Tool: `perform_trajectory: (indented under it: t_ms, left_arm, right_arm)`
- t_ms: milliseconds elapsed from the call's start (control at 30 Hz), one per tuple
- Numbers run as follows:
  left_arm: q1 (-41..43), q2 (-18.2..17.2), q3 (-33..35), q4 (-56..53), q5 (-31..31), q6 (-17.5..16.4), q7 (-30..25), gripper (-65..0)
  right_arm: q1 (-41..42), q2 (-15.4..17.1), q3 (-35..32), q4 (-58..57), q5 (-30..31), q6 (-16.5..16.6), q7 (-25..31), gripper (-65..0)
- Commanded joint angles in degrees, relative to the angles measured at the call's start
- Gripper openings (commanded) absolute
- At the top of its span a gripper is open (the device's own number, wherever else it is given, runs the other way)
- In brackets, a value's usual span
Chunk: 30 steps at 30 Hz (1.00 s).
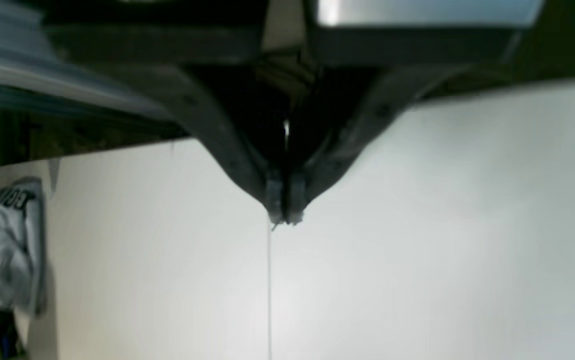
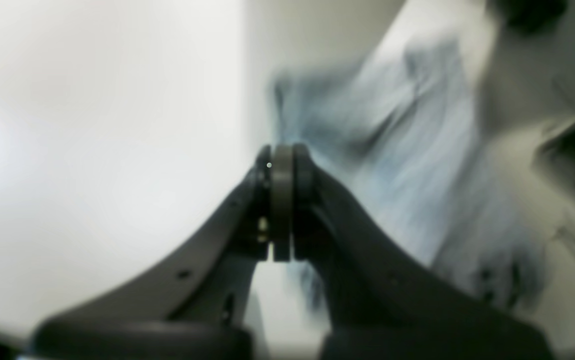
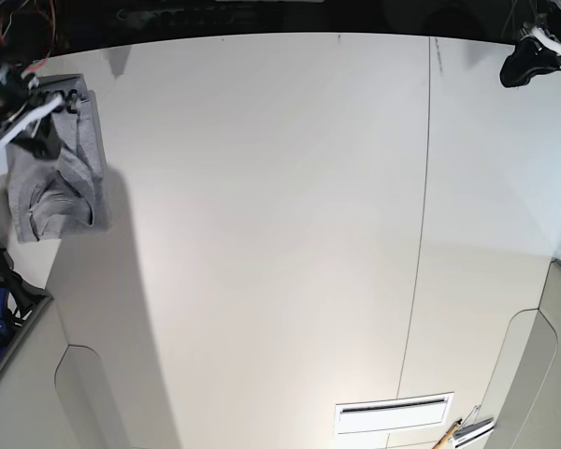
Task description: Fold the T-shirt properly
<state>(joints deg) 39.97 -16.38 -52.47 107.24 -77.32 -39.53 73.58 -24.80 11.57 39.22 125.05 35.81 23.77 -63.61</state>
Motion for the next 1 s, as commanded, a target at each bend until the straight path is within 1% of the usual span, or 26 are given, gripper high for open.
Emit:
perform_trajectory:
  t_ms: [0,100,167,233,333,400,467,533,600,667,733,800,833,900,967]
  left_arm:
    - [1.4,-0.8,-0.5,0.8,-1.3,-0.5,-0.3,-65.0]
    - [5.2,-0.9,-0.5,0.8,-1.3,-0.5,1.6,-65.0]
    - [8.8,-1.1,-0.5,0.8,-1.3,-0.5,2.7,-65.0]
    - [13.1,-1.8,-0.5,0.8,-1.3,-0.5,3.3,-65.0]
    - [20.0,-3.8,-0.1,0.8,-1.3,-0.5,3.2,-65.0]
    - [24.4,-5.3,1.0,0.4,-1.3,-0.5,3.2,-65.0]
    - [28.1,-7.0,3.4,-0.7,-1.3,-0.5,2.8,-65.0]
    - [30.4,-8.8,7.5,-2.9,-1.0,-0.5,1.2,-65.0]
    - [31.0,-10.5,12.9,-6.3,0.8,-0.5,-2.1,-65.0]
    - [30.4,-12.1,19.4,-10.6,5.3,-0.5,-7.5,-65.0]
    - [28.8,-13.5,26.5,-15.7,10.8,-0.5,-15.4,-65.0]
    - [25.6,-14.5,33.7,-21.1,16.9,-0.5,-23.6,-65.0]
    - [23.6,-14.6,37.1,-23.9,20.0,-0.5,-27.5,-65.0]
    - [19.0,-14.6,43.7,-29.2,25.8,-0.5,-35.2,-65.0]
    - [13.9,-14.5,50.5,-34.1,31.2,-0.5,-42.5,-65.0]
  right_arm:
    - [-3.1,1.2,0.4,2.1,1.8,0.7,0.3,-65.0]
    - [-12.3,3.1,0.4,3.5,5.7,3.3,-3.4,-65.0]
    - [-17.9,4.5,0.4,3.3,8.5,3.8,-7.1,-65.0]
    - [-23.2,5.8,0.4,3.3,10.8,4.9,-9.4,-65.0]
    - [-30.7,7.8,0.4,3.3,14.3,6.7,-10.0,-65.0]
    - [-34.8,9.2,0.0,3.3,15.3,7.7,-10.2,-65.0]
    - [-38.3,10.6,-1.4,2.8,15.2,8.0,-10.4,-65.0]
    - [-40.7,11.8,-4.1,1.4,15.2,8.7,-10.4,-65.0]
    - [-41.5,13.5,-8.7,-1.4,15.0,9.3,-10.4,-65.0]
    - [-41.0,15.4,-14.7,-5.8,13.0,9.7,-10.4,-65.0]
    - [-38.9,17.3,-21.5,-11.9,10.0,9.7,-10.0,-65.0]
    - [-35.1,18.6,-28.3,-19.5,6.7,9.7,-7.9,-65.0]
    - [-32.6,19.1,-31.5,-23.6,4.9,9.7,-6.1,-65.0]
    - [-26.6,19.2,-37.3,-32.2,1.0,9.7,-1.0,-65.0]
    - [-20.0,19.0,-42.7,-40.8,-2.5,9.7,6.4,-65.0]
